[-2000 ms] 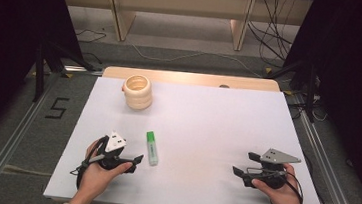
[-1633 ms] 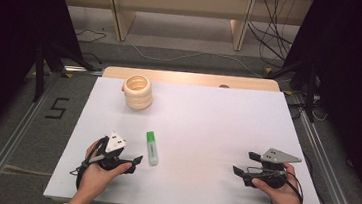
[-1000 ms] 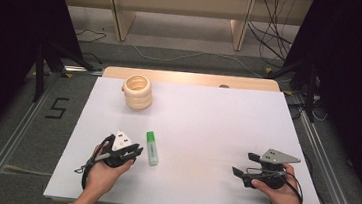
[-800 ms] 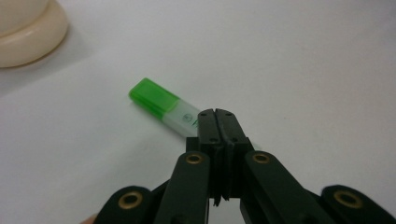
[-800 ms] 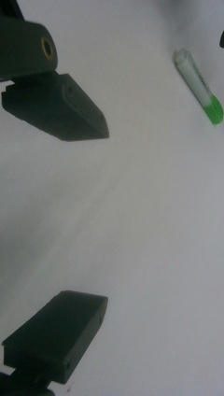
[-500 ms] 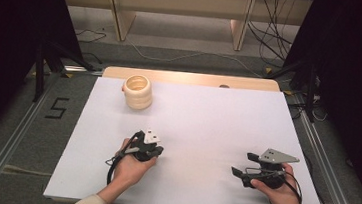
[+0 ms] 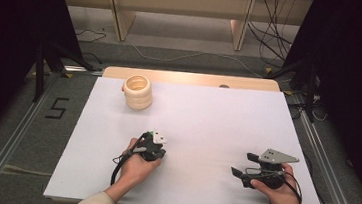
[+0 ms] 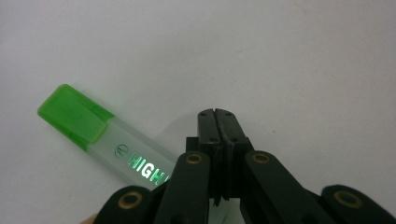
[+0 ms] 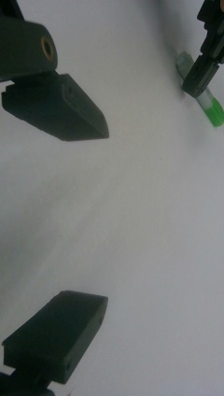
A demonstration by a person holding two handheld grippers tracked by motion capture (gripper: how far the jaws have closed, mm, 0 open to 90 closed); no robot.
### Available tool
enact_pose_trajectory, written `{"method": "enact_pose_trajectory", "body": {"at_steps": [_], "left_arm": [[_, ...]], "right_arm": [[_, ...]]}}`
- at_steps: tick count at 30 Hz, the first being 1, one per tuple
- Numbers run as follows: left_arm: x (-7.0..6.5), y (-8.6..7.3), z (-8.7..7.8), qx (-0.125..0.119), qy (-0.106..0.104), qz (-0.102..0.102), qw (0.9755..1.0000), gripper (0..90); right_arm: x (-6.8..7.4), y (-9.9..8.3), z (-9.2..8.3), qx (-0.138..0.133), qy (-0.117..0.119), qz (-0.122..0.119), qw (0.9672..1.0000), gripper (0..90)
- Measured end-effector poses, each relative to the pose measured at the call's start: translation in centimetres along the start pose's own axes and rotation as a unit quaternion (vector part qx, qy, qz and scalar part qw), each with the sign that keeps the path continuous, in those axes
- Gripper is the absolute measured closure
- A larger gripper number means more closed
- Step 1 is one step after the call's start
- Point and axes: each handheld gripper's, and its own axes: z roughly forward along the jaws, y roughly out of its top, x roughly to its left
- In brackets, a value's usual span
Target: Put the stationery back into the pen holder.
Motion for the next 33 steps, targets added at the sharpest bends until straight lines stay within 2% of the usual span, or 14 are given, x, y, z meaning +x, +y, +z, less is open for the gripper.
{"method": "enact_pose_trajectory", "body": {"at_steps": [10,14,18,20,24,33], "left_arm": [[0.1,-0.2,-0.3,0.014,-0.005,-0.001,0.9999,89.7],[0.3,-0.4,-0.7,0.028,-0.008,-0.001,0.9996,89.7],[0.8,-1.1,-1.3,0.035,-0.013,-0.016,0.9992,89.7],[1.1,-1.5,-1.8,0.047,-0.014,-0.018,0.9987,89.7],[1.8,-2.0,-2.4,0.055,-0.013,-0.027,0.998,89.7],[3.9,-3.4,-3.7,0.077,0.014,-0.041,0.9961,89.6]], "right_arm": [[0.0,0.0,-0.1,0.0,0.0,-0.002,1.0,17.3],[0.0,0.0,-0.1,0.001,0.0,-0.002,1.0,17.3],[0.0,0.0,-0.1,0.001,0.0,0.0,1.0,17.3],[0.0,0.0,-0.2,0.001,0.0,0.001,1.0,17.3],[-0.1,0.0,-0.2,0.001,-0.001,0.001,1.0,17.3],[-0.1,0.0,-0.2,0.002,-0.001,-0.002,1.0,17.3]]}}
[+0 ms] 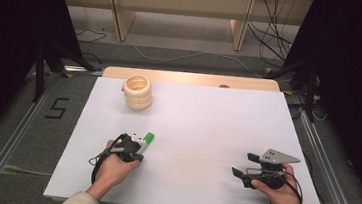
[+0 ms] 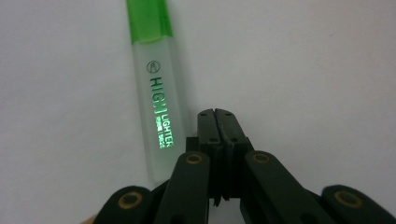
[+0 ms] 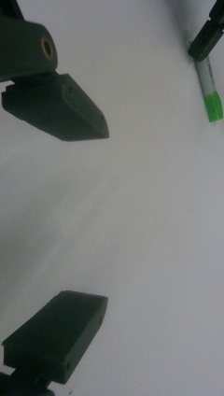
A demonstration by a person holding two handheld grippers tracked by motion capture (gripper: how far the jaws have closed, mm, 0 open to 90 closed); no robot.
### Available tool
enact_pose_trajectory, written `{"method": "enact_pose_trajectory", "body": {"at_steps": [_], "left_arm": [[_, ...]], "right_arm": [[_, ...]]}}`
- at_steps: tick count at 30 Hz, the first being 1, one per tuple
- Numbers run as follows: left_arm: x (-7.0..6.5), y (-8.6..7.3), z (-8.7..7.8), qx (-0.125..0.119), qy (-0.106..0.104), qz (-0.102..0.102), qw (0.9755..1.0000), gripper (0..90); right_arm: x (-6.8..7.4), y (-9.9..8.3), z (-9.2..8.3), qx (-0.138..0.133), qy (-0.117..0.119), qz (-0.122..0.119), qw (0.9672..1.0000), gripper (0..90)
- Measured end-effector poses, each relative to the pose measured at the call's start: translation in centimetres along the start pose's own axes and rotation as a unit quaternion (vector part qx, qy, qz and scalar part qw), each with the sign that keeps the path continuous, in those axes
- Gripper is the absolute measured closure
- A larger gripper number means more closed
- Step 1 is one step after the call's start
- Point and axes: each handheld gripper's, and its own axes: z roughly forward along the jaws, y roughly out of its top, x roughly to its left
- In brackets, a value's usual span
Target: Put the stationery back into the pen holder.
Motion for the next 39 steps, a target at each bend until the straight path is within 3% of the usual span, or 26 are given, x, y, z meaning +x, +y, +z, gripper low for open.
{"method": "enact_pose_trajectory", "body": {"at_steps": [7,13,17,21,23,27,28,39], "left_arm": [[0.6,-0.4,-0.2,0.003,0.01,-0.003,0.9999,89.6],[0.1,0.2,-0.3,-0.003,0.011,0.023,0.9997,84.3],[0.2,1.4,-0.5,-0.012,0.017,0.045,0.9988,74.6],[0.5,2.5,-0.3,-0.008,0.025,0.047,0.9986,58.3],[1.3,3.8,0.0,0.003,0.022,0.029,0.9993,50.1],[2.1,5.0,0.4,0.017,0.029,0.022,0.9992,43.1],[2.4,5.7,0.8,0.043,0.023,0.019,0.9986,40.6],[3.6,7.7,3.1,0.101,-0.003,0.013,0.9948,43.8]], "right_arm": [[0.0,0.0,0.0,0.0,0.0,0.001,1.0,17.3],[0.0,0.0,0.1,-0.003,0.002,0.001,1.0,17.3],[0.0,0.0,0.1,-0.001,-0.001,0.003,1.0,17.3],[0.0,0.0,0.1,-0.001,-0.001,0.003,1.0,17.3],[0.0,0.0,0.1,-0.002,-0.001,0.003,1.0,17.3],[0.0,0.0,0.1,0.0,-0.001,0.004,1.0,17.1],[0.0,0.0,0.1,0.001,-0.001,0.005,1.0,17.1],[-0.1,0.0,0.2,0.0,-0.001,0.006,1.0,17.0]]}}
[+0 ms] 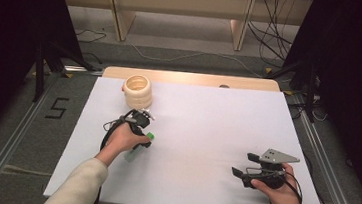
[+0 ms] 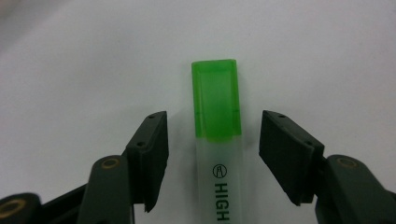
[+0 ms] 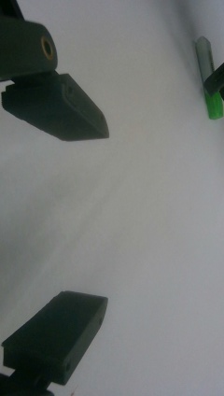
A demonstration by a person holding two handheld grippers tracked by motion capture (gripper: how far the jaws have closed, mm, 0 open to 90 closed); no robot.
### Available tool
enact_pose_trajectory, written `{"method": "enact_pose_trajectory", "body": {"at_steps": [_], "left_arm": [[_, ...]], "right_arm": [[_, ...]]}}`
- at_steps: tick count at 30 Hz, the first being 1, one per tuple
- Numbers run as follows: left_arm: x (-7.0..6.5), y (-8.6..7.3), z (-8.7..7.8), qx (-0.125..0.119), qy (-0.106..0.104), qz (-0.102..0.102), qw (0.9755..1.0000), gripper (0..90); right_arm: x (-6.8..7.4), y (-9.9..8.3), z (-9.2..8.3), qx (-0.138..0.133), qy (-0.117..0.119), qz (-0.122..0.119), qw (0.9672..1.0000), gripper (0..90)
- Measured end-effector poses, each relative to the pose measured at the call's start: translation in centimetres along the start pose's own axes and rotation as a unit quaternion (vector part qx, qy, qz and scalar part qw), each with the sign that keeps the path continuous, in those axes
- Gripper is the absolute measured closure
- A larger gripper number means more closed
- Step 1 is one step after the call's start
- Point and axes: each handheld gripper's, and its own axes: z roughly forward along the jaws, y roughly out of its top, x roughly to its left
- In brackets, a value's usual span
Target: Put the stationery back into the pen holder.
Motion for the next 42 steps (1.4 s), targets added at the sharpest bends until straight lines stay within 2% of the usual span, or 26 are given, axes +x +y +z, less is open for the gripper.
{"method": "enact_pose_trajectory", "body": {"at_steps": [9,33,39,42], "left_arm": [[0.4,0.7,0.5,0.02,-0.01,-0.001,0.9998,48.1],[0.4,1.2,0.6,0.033,-0.007,0.004,0.9994,54.0],[0.4,1.3,0.5,0.033,-0.007,0.001,0.9994,58.1],[0.3,1.2,0.5,0.033,-0.008,0.0,0.9994,63.2]], "right_arm": [[0.0,0.0,0.0,0.001,0.0,0.0,1.0,17.0],[0.1,0.0,0.0,0.002,0.001,-0.001,1.0,17.0],[0.1,0.0,0.0,0.002,0.001,-0.001,1.0,17.0],[0.1,0.0,0.0,0.002,0.001,-0.001,1.0,17.0]]}}
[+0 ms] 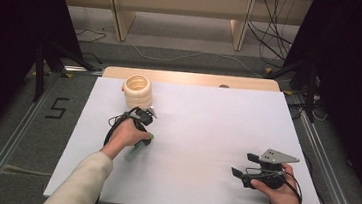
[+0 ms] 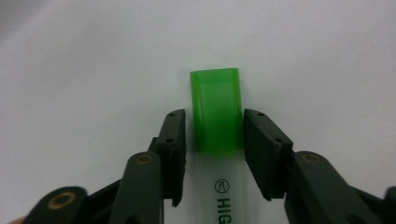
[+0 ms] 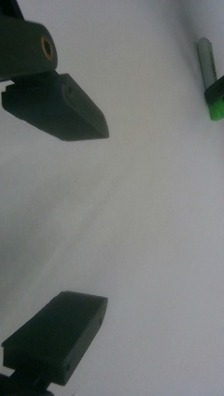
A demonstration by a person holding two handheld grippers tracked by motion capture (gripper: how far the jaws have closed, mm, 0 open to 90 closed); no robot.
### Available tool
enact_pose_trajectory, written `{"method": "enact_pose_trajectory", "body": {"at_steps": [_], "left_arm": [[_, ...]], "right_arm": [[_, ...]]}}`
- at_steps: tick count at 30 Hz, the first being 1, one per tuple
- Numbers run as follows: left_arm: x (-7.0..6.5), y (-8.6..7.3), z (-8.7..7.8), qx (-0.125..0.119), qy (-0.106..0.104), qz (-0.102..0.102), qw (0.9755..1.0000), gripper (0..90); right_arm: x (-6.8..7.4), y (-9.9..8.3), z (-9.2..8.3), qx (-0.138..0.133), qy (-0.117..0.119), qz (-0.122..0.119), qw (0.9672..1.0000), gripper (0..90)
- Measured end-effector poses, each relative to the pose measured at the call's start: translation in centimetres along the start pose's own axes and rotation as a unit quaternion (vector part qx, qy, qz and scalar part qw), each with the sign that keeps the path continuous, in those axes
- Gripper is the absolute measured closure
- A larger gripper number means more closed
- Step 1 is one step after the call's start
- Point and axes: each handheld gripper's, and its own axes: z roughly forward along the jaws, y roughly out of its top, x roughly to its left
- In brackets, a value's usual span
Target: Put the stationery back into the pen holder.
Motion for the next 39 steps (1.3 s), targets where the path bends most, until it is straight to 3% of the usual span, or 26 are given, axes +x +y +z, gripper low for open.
{"method": "enact_pose_trajectory", "body": {"at_steps": [3,16,25,26,29,30,31,36,37,39], "left_arm": [[0.0,0.0,0.0,-0.001,-0.001,-0.009,1.0,65.0],[-0.2,-0.1,-0.1,-0.002,0.008,-0.003,1.0,66.7],[-0.3,-0.8,-0.7,-0.041,0.002,-0.005,0.9991,66.7],[-0.4,-1.0,-1.0,-0.056,0.008,-0.005,0.9984,66.7],[-0.4,-1.2,-1.2,-0.069,0.011,-0.004,0.9975,66.7],[-0.4,-1.4,-1.5,-0.086,0.012,-0.007,0.9962,66.7],[-0.4,-1.4,-1.5,-0.086,0.012,-0.007,0.9962,66.7],[-0.2,-1.9,-2.3,-0.126,0.022,-0.01,0.9918,66.7],[-0.1,-2.0,-2.5,-0.142,0.029,-0.012,0.9893,66.7],[0.0,-2.1,-2.6,-0.147,0.029,-0.012,0.9886,66.7]], "right_arm": [[0.0,0.0,0.0,0.0,0.0,0.0,1.0,17.0],[0.0,0.0,0.0,-0.001,0.001,-0.003,1.0,17.0],[0.0,0.0,0.0,-0.001,0.001,-0.002,1.0,17.0],[0.0,0.0,0.0,-0.001,0.002,-0.003,1.0,17.0],[0.0,0.0,0.0,-0.001,0.001,-0.001,1.0,17.0],[0.0,0.0,-0.1,-0.001,0.001,-0.002,1.0,17.0],[0.0,0.0,0.0,-0.002,0.002,-0.003,1.0,17.0],[0.0,0.0,0.0,-0.002,0.001,-0.003,1.0,17.0],[0.0,0.0,0.0,-0.002,0.001,-0.003,1.0,17.0],[0.0,0.0,-0.1,-0.001,0.001,-0.002,1.0,17.0]]}}
